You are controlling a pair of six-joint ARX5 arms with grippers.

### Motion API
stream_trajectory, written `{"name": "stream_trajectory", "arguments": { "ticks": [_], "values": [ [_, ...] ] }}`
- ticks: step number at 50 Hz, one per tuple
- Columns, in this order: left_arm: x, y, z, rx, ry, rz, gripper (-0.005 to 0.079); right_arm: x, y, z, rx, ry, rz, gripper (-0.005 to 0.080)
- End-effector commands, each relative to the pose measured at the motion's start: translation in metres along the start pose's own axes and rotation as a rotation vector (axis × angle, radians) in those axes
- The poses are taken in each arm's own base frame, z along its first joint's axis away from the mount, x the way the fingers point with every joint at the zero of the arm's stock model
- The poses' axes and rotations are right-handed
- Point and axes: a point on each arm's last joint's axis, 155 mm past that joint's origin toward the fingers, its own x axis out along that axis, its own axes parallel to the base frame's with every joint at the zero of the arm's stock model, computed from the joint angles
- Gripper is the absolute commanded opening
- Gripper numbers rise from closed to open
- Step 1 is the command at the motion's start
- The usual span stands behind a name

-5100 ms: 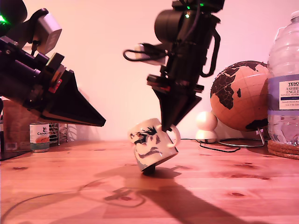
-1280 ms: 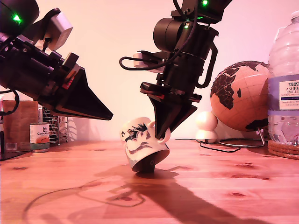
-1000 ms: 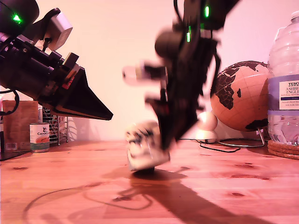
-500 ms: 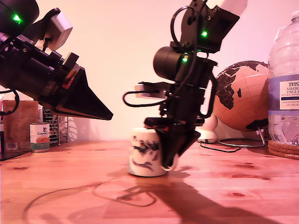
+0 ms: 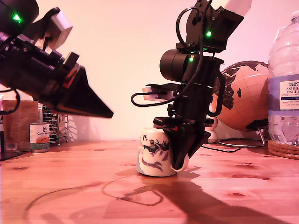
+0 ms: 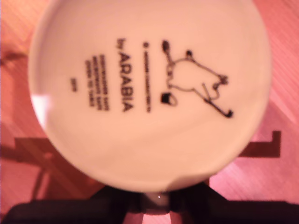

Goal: Lift the coffee cup and remove the coffee capsule that is hidden under it

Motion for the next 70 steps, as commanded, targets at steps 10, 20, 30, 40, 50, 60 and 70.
{"name": "stream_trajectory", "arguments": {
  "ticks": [10,20,30,40,50,60,70],
  "values": [
    [0.001,-0.001,0.004,-0.011,-0.017,-0.002,-0.0008,0.008,0.005,-0.002,-0.005,0.045,0.014,0.0009],
    [0.001,0.0,0.006,-0.008,-0.023,-0.001,-0.0008,0.007,0.011,-0.001,-0.014,0.049,0.022,0.0056],
    [0.001,0.0,0.006,-0.008,-0.023,-0.002,-0.0008,0.006,0.019,-0.001,-0.029,0.059,0.028,0.0181],
    [0.001,-0.001,0.006,-0.008,-0.022,-0.002,-0.0008,0.001,0.018,0.003,-0.029,0.059,0.027,0.023],
    [0.001,-0.001,0.006,-0.008,-0.023,-0.003,-0.0008,-0.012,0.017,0.015,-0.037,0.043,0.021,0.025],
    [0.001,-0.002,0.005,-0.017,-0.021,-0.011,-0.0009,-0.014,0.017,0.015,-0.044,0.049,0.023,0.025],
    [0.001,-0.006,0.005,-0.017,-0.02,-0.029,-0.0008,-0.014,0.017,0.015,-0.063,0.048,0.023,0.0228]
  ]
}}
